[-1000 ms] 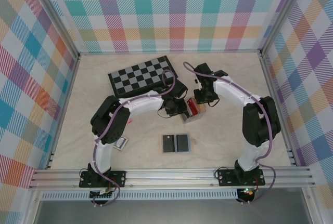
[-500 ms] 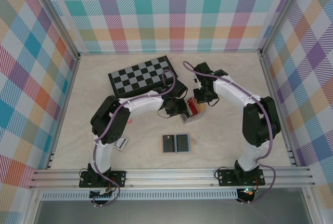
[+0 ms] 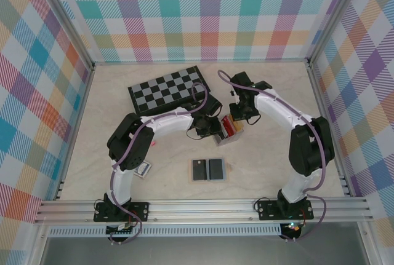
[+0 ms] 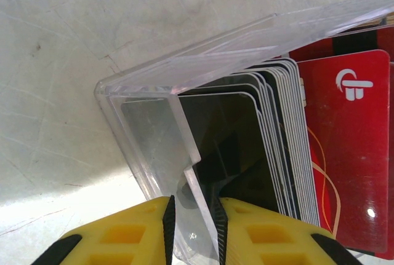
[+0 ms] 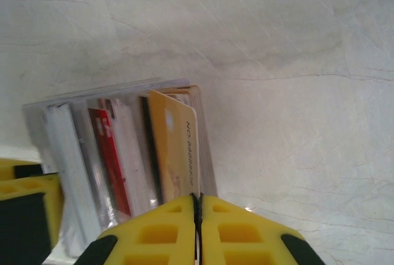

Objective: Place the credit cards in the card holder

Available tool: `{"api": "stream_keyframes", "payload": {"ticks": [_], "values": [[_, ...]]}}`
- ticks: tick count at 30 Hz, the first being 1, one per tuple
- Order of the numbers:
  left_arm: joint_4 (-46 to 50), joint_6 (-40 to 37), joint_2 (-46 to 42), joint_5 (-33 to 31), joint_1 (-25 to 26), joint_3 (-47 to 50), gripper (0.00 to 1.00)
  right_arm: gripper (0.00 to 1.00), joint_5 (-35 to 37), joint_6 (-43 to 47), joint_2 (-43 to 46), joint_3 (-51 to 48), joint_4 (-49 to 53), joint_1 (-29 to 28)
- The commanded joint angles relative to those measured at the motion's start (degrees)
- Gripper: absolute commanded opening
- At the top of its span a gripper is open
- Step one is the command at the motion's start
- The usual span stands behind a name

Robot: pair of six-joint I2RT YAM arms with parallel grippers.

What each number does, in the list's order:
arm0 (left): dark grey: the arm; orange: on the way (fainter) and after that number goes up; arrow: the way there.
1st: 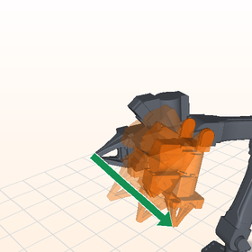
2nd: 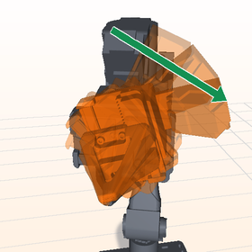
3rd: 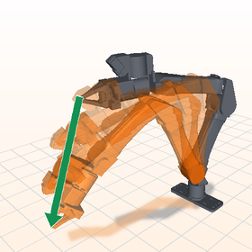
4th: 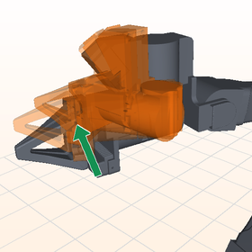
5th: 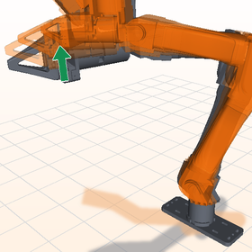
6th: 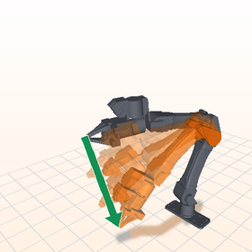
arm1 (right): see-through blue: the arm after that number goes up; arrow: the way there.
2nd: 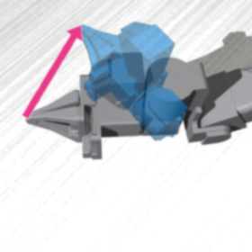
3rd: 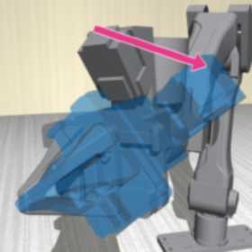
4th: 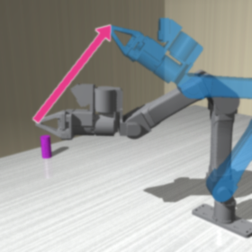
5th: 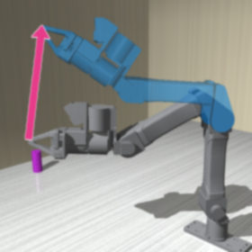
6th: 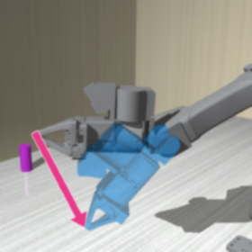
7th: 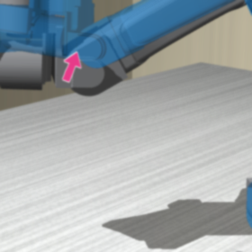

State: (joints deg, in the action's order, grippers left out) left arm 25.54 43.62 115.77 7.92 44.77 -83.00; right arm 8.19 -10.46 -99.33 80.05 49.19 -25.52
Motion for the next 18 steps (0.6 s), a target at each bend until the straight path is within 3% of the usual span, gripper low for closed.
{"api": "stream_keyframes", "payload": {"ticks": [1,11,18], "values": [[4.7,-0.9,0.2,-0.7,-0.8,2.4,0.25,0.07,-3.8,-1.8,3.5,2.0,2.1,0.0],[0.0,-0.8,-6.6,1.4,-0.8,3.4,0.35,0.02,-12.4,-6.8,12.0,-1.5,0.1,0.2],[-8.7,1.8,-20.3,3.5,-2.2,12.6,0.47,0.02,-21.3,-13.9,21.4,-8.2,-6.2,1.7]]}}
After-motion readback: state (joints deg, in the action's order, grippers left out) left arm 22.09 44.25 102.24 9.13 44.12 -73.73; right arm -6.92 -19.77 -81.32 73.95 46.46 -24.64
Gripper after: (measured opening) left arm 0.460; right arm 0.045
